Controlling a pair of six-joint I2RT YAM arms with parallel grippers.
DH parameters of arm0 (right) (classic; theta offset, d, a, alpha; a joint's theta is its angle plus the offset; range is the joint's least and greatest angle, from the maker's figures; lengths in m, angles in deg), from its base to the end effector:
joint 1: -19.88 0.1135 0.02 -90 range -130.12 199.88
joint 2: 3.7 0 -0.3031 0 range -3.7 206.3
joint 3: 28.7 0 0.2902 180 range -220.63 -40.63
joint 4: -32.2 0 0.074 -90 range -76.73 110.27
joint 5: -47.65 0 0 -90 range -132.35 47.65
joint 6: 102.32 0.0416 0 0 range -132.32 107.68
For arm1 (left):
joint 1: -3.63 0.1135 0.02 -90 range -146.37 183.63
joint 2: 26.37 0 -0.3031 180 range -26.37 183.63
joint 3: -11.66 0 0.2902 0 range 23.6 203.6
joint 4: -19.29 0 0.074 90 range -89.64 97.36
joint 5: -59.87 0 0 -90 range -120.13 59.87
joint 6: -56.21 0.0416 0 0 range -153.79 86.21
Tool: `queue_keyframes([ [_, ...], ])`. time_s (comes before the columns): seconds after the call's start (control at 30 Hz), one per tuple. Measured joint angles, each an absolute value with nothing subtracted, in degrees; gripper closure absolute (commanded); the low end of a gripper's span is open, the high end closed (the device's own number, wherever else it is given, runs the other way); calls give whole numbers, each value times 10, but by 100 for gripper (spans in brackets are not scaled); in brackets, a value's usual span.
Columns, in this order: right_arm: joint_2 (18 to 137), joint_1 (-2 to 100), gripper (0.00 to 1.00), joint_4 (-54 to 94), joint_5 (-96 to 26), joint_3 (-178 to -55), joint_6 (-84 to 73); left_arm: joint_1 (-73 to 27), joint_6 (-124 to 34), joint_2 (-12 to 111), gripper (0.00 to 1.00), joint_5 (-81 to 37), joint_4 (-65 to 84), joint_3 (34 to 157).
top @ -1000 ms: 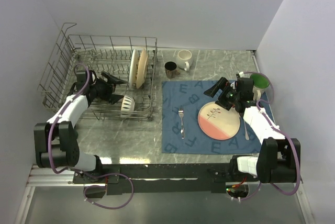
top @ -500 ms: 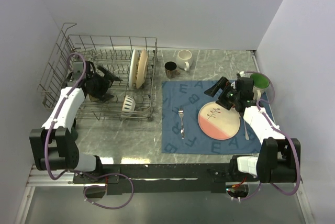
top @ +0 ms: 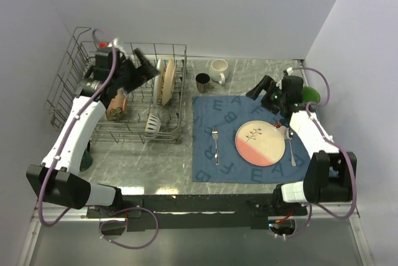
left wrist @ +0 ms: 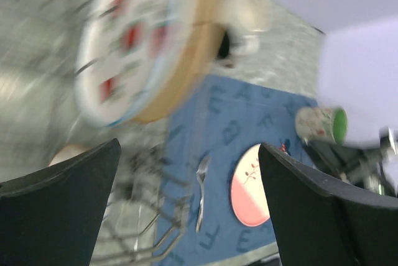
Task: Load the mixed dishes into the dish rack
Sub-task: Grab a cup with the right arm
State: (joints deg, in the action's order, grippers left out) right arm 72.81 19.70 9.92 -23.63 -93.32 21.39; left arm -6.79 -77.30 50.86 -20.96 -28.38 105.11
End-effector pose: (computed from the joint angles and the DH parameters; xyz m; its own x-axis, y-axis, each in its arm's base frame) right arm 0.3271 0.0123 0.2848 -0.6129 0.5276 -0.5882 0.0933 0.7876 0.6091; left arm 0.3232 -0.0662 0.4301 -0.5872 -0.5831 -0.5615 -0.1268 0.7513 -0.6476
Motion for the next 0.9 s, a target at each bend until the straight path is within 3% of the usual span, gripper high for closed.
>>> queue_keyframes([
  [0.13, 796, 212, 2, 106, -265, -1002, 178, -142, -704, 514, 1, -231, -229, 1091],
  [0.33, 946, 245, 16, 158, -284, -1118, 112, -205, -637, 515, 1, -219, -137, 1057],
  [0.57, 1081, 310, 21, 174, -317, -1241, 39, -234, -606, 529, 1, -196, -94, 1052],
  [0.9, 1169, 351, 28, 174, -358, -1342, 10, -246, -604, 510, 1, -200, -86, 1025],
])
